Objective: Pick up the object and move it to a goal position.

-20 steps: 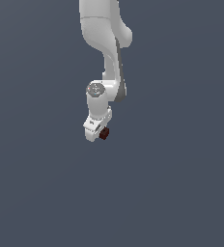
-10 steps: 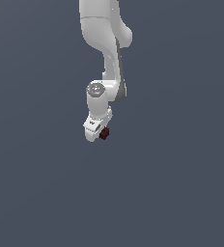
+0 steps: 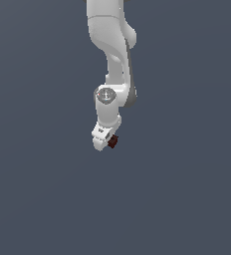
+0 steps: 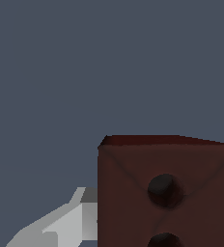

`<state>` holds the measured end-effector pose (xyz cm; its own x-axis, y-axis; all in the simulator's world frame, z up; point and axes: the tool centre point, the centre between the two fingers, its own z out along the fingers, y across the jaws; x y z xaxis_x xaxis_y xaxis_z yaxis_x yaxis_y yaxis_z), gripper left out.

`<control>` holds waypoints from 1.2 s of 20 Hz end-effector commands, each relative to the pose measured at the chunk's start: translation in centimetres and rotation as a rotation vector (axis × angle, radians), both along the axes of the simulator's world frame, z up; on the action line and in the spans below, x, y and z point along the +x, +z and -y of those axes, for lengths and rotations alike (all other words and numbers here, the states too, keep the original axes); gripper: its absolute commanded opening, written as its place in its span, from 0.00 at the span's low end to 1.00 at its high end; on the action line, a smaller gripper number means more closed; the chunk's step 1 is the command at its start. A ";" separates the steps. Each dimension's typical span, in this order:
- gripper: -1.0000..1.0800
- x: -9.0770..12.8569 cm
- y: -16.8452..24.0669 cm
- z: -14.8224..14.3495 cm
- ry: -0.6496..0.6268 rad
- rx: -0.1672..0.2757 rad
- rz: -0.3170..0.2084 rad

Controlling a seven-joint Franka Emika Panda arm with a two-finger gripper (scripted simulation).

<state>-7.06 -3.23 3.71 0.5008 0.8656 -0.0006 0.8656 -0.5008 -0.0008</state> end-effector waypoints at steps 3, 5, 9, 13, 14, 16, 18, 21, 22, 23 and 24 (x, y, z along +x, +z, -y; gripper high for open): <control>0.00 2.5 0.9 -2.4 0.000 0.000 0.002; 0.00 3.7 1.4 -3.6 0.000 0.000 0.002; 0.00 6.3 2.2 -6.1 0.000 0.001 0.002; 0.00 8.7 3.0 -8.4 0.000 0.001 0.002; 0.00 9.3 3.2 -8.9 0.000 0.001 0.002; 0.00 10.4 3.6 -10.0 0.000 0.001 0.002; 0.00 11.4 3.9 -10.9 0.000 0.001 0.001; 0.00 12.9 4.4 -12.3 0.000 0.001 0.001; 0.00 13.4 4.6 -12.7 0.000 0.001 0.001; 0.00 13.9 4.7 -13.1 0.000 0.001 0.001; 0.00 14.3 4.9 -13.5 0.000 0.001 0.001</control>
<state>6.47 9.67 8.21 0.5006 0.8657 -0.0002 0.8657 -0.5006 -0.0016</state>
